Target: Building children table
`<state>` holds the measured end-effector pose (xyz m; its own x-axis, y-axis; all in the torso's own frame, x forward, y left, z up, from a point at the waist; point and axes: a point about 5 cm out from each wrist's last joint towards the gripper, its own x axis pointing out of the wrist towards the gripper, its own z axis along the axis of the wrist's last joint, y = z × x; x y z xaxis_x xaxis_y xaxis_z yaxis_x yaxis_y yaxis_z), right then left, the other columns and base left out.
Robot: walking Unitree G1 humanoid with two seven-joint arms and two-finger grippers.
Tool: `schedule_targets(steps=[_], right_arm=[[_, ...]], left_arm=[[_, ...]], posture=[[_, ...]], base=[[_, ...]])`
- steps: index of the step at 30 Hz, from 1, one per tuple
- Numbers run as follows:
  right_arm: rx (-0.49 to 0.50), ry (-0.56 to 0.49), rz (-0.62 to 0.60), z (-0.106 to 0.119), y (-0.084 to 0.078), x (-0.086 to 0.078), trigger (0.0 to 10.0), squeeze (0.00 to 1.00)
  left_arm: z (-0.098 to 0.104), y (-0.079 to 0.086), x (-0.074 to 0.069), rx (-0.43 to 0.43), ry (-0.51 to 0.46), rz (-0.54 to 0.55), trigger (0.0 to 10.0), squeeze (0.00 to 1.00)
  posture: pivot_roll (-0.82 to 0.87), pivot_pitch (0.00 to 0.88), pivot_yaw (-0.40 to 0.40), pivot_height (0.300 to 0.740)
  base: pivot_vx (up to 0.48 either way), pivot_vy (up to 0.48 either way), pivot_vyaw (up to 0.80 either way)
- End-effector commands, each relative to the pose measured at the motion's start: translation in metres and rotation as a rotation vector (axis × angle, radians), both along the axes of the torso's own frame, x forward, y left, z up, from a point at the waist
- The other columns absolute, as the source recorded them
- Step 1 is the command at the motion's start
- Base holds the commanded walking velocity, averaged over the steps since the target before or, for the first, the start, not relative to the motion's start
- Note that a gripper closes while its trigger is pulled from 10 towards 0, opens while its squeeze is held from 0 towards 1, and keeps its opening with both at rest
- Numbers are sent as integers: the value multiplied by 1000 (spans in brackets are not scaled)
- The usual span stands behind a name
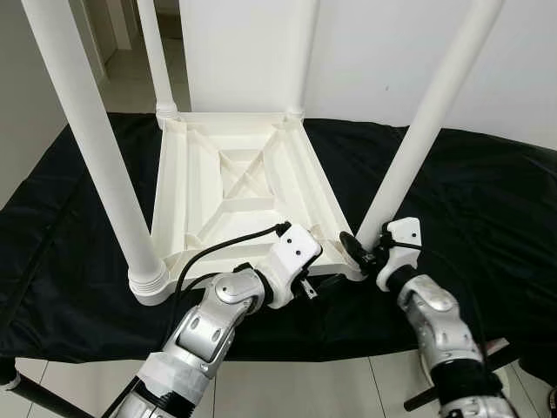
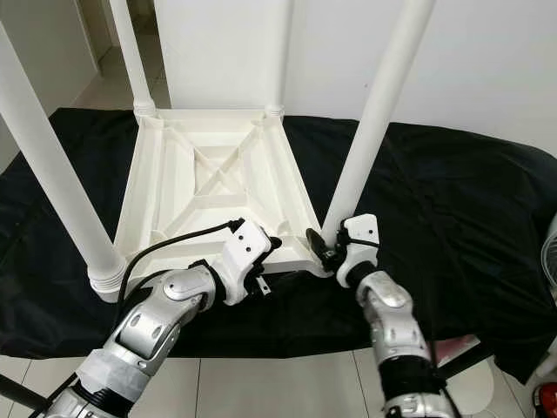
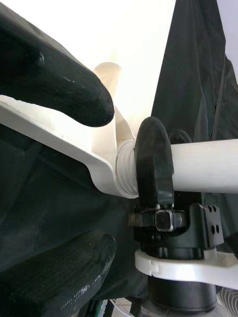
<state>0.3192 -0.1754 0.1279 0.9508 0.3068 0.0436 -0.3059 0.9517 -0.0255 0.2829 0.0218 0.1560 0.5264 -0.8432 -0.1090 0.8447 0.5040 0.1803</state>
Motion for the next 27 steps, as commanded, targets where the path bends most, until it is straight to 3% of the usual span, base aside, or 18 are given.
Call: schedule_targets(steps=[1, 6, 7, 8, 15, 21, 22, 23, 27], right_arm=[[8, 36, -37, -6, 3, -2, 10000, 0], [91, 38, -210, -5, 12, -11, 10000, 0], [116, 54, -345, -7, 12, -18, 10000, 0], [117, 59, -388, -8, 11, -20, 10000, 0], [117, 74, -508, -9, 21, -29, 10000, 0], [122, 72, -500, -7, 21, -28, 10000, 0], [134, 64, -490, -6, 20, -28, 10000, 859], [141, 51, -473, -5, 20, -27, 10000, 1000], [147, 33, -464, -1, 18, -27, 10000, 1000]], left_arm=[[-4, 0, -1, 8, 12, 11, 10000, 0], [-5, 1, -2, 12, 11, 9, 10000, 0], [-5, 1, -2, 13, 11, 10, 10000, 0], [-5, 1, -2, 13, 11, 10, 10000, 0], [-5, -1, -4, 12, 12, 2, 10000, 0], [-6, -1, -4, 13, 13, -1, 10000, 0], [-6, -1, -4, 14, 13, 0, 10000, 0], [-6, -1, -4, 13, 13, 2, 10000, 0], [-6, -1, -5, 12, 14, 3, 10000, 0]], posture=[[33, 38, -41, 740], [37, 33, -42, 740], [35, 33, -44, 740], [35, 33, -44, 740], [36, 31, -44, 740], [34, 27, -46, 740], [35, 26, -48, 740], [35, 26, -48, 740], [36, 27, -49, 740]], base=[[0, 0, 0], [0, 0, 0], [0, 0, 0], [0, 0, 0], [0, 0, 0], [0, 0, 0], [0, 0, 0], [0, 0, 0], [0, 0, 0]])
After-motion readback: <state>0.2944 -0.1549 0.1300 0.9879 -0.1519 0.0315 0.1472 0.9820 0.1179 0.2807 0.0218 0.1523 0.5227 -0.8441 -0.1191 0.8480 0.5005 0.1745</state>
